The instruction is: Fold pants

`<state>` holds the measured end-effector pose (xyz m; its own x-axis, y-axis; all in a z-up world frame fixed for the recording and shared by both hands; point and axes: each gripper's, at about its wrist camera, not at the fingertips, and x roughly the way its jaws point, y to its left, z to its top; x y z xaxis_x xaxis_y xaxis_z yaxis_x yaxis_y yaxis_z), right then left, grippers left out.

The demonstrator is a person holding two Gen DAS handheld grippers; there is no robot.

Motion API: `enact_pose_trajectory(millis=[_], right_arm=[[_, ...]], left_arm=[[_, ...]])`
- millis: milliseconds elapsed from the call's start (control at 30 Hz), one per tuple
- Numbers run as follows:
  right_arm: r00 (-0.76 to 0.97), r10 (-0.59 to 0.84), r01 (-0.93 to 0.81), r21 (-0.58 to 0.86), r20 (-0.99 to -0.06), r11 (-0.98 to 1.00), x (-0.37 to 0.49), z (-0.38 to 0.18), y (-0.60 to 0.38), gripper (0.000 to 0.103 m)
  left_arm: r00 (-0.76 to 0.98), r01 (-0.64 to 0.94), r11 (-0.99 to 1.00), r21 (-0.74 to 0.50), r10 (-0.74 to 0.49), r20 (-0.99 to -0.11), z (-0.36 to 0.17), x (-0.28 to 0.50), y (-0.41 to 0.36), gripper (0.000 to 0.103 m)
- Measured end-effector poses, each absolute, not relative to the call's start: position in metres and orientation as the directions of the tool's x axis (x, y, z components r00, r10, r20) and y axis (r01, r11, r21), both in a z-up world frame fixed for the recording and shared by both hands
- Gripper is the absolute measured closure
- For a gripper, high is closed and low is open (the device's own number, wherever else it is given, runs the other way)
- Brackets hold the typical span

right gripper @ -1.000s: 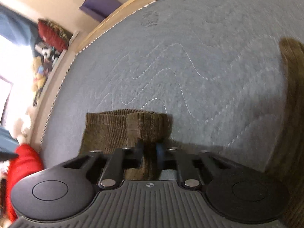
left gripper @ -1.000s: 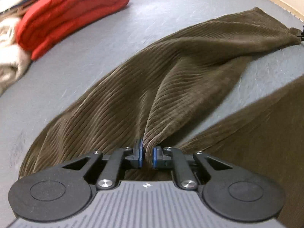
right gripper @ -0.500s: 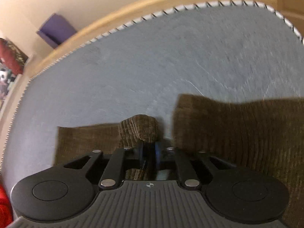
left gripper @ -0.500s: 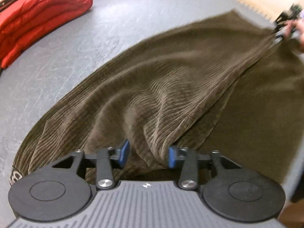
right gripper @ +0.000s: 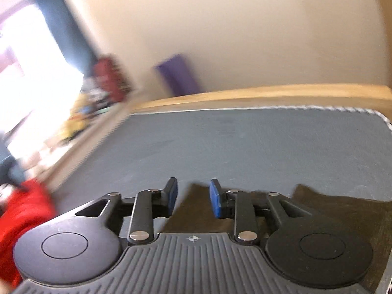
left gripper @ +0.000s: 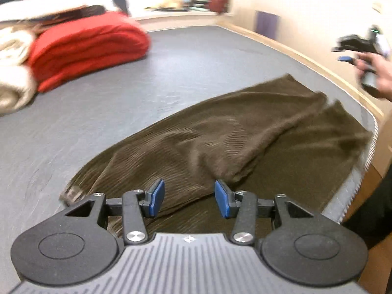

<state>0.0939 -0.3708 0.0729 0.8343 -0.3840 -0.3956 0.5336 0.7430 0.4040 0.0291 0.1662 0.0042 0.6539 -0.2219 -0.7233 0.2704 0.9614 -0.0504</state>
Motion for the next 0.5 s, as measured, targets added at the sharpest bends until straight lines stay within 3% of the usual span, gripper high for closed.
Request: enact_pose_trajectory(millis=[200,400,500], right_arm=[[0.911,-0.095,0.204,0.239,-0.401,0.949,0.043,0.088,-0.254,0.063],[0.776,0.217,-0.156,0.152,-0.593,0.976,0.014,0.027,-0.148,0.064],[0.685,0.239,-0.317,0.013,-0.689,0.948,0.002,-0.011,-0.099,0.064]], left_arm=[[0.612,0.103,0.991,-0.087,-0.132,-0.780,-0.004,0.030,0.212,0.059],[0.473,-0.077,0.990,-0.120,-0.069,-0.878,-0.035,0.028,0.275,0.059],[0.421,-0.116,0.986,-0.122,-0.063,-0.905,-0.050,0.021,0.296,0.058]])
